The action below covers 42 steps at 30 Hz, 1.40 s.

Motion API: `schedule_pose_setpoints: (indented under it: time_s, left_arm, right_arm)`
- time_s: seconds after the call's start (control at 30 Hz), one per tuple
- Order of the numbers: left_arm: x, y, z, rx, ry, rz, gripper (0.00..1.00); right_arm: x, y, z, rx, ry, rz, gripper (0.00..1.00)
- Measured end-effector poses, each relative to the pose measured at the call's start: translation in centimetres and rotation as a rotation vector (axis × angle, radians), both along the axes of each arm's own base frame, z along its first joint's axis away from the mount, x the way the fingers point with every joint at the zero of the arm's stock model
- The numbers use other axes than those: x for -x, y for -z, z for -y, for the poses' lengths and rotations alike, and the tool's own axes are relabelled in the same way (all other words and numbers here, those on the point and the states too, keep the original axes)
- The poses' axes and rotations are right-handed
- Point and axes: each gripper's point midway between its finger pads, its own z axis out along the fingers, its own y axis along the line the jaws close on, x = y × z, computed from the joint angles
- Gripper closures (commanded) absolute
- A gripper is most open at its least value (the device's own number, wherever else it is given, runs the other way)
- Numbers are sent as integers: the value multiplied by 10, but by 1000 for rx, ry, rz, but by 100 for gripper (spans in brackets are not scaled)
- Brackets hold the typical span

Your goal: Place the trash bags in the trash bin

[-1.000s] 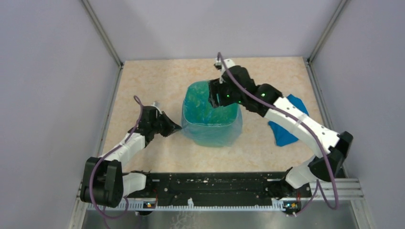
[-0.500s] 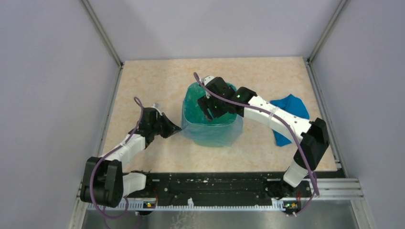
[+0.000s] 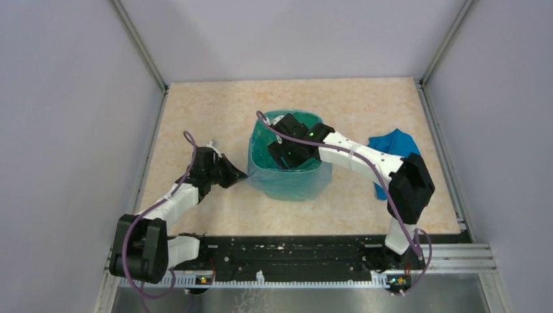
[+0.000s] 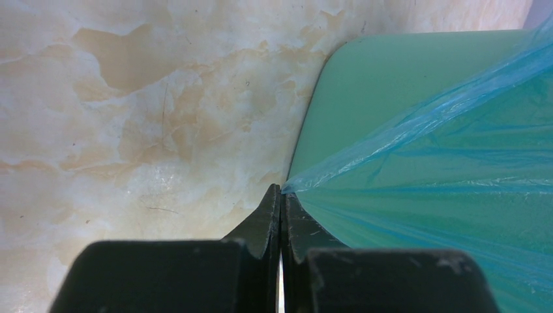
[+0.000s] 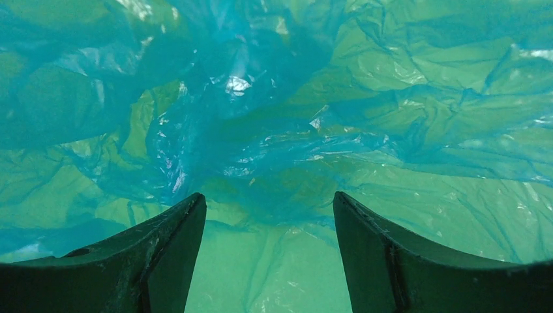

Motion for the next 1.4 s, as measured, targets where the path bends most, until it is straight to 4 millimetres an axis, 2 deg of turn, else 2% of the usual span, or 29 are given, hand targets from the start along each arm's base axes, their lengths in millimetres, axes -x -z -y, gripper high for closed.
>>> schedule_pose_setpoints:
  time_s: [0.37, 0.57, 1.03, 1.4]
  left_arm:
    - [-1, 1, -2, -15, 2, 8, 95]
    - [-1, 1, -2, -23, 6, 13, 90]
    - [5, 3, -4, -42, 21, 1, 72]
    - [0, -17, -6, -66, 35, 54, 65]
  right_arm:
    - [1, 20, 3, 23, 1, -28, 29]
    - [0, 36, 3, 45, 4, -54, 29]
    - [-9, 52, 10, 68, 33, -31, 29]
    - [-14, 72, 18, 120, 50, -14, 29]
